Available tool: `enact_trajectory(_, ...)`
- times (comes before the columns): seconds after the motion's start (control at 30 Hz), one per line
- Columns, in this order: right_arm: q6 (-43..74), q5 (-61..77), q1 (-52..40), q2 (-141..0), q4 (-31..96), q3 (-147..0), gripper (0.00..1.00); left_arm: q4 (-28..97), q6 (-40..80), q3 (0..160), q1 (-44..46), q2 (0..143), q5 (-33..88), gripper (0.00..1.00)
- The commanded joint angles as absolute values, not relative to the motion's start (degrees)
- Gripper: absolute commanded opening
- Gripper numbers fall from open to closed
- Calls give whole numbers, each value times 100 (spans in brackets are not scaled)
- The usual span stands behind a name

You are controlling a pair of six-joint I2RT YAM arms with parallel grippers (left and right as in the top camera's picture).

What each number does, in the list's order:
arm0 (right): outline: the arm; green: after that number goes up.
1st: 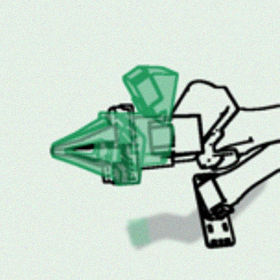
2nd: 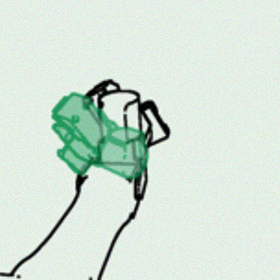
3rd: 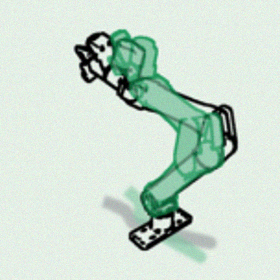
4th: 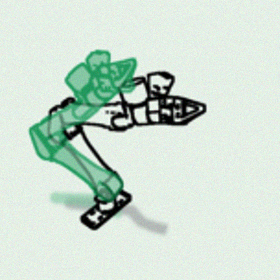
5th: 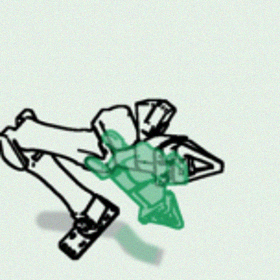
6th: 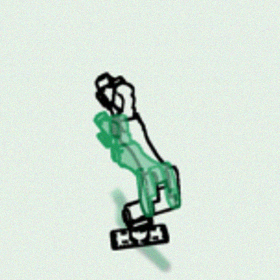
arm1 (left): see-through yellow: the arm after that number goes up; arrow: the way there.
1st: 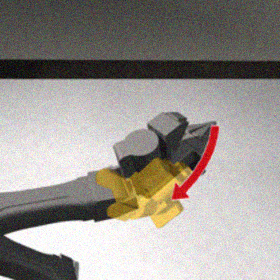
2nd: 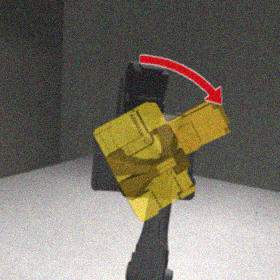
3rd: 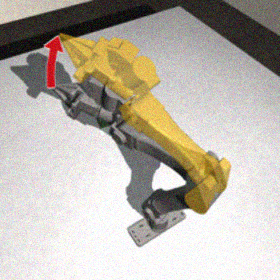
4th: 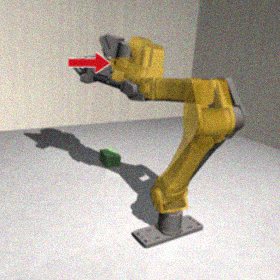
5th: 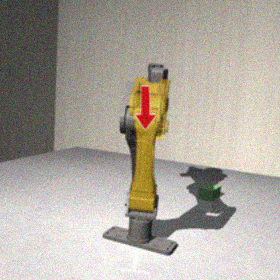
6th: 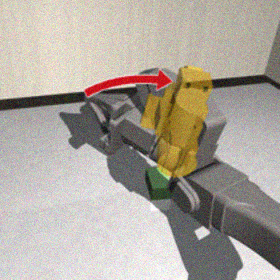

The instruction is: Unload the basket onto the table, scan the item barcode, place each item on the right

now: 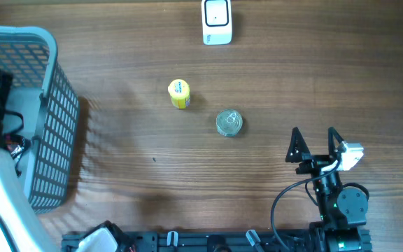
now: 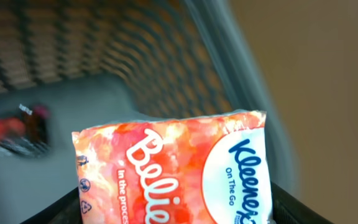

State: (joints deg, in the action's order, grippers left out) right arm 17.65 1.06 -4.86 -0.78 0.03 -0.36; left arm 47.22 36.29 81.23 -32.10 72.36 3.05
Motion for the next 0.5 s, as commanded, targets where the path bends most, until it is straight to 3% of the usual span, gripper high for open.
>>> enact_trajectory(0.0,1667,137,-515,-54,-14,-30,100,5026,3820,8138,-2842,6547,2200,69)
enact_trajectory(0.23,1664,134,-515,-54,-14,-30,100,5568,3811,8138,-779,5802,2292,71)
enact_trajectory(0.47,1664,134,-515,-54,-14,-30,100,6543,3791,8138,1129,6943,1942,72)
